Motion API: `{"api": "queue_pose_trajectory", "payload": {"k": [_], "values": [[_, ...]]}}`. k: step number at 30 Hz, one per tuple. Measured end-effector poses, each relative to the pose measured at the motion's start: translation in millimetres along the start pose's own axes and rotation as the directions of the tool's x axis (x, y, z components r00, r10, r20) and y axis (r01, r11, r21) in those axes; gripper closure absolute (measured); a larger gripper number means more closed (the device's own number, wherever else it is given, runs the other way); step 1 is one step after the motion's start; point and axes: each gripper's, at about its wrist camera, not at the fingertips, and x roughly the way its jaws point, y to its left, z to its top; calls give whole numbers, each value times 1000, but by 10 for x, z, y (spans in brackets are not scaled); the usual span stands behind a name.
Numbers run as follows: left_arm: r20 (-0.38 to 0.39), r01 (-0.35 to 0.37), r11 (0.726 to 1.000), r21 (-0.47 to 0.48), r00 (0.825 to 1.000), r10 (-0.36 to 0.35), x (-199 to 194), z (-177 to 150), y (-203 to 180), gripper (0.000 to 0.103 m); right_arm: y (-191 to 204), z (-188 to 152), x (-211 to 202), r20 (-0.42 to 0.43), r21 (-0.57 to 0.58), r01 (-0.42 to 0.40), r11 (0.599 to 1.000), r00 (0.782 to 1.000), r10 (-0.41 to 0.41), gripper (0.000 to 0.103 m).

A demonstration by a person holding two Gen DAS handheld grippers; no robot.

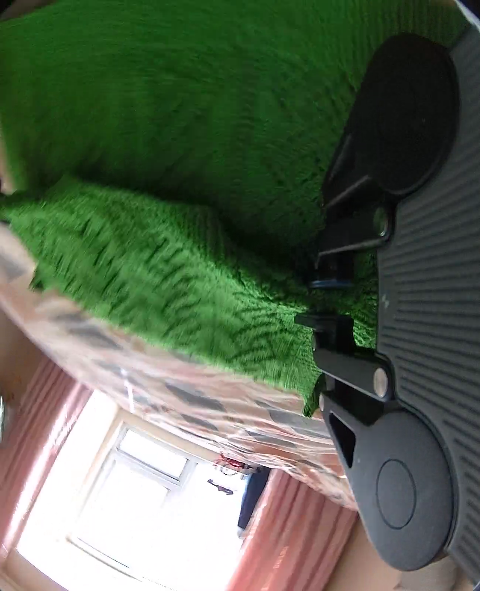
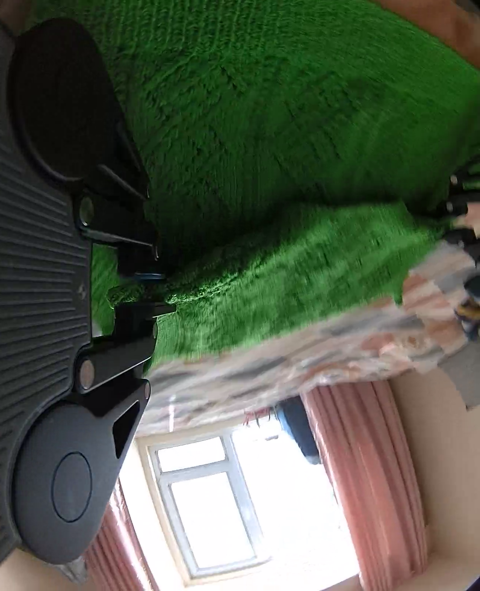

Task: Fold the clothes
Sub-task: 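Lift the hem and fold it toward the collar with both grippers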

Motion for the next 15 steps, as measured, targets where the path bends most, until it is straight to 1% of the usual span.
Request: {"api": "queue_pose_trajectory", "payload": {"k": [2,5,7,9,10,12,15], "values": [[22,5,997,-71,1000,-4,-235,-29,20,92,-43,-46,-217,6,35,11,999,1000,-11,95],[13,28,996,-89,1000,-27,-484,-104,-258,91,119,-105,-522,11,65,-21,998,1000,20,95],[-12,41,994,-103,999,-43,-541,-160,-429,91,300,-134,-649,5,65,-48,997,999,47,95],[-21,23,994,-107,999,-25,-607,-179,-521,91,454,-125,-722,-5,63,-64,996,998,64,95],[-17,13,993,-117,1000,-15,-647,-167,-523,91,494,-118,-753,-6,63,-59,996,998,60,95],[-9,8,990,-138,1000,-9,-696,-102,-488,91,486,-69,-823,-2,83,-42,996,999,43,95],[-16,4,990,-144,1000,-6,-705,-58,-481,91,416,-46,-855,0,101,-24,995,1000,24,95]]}}
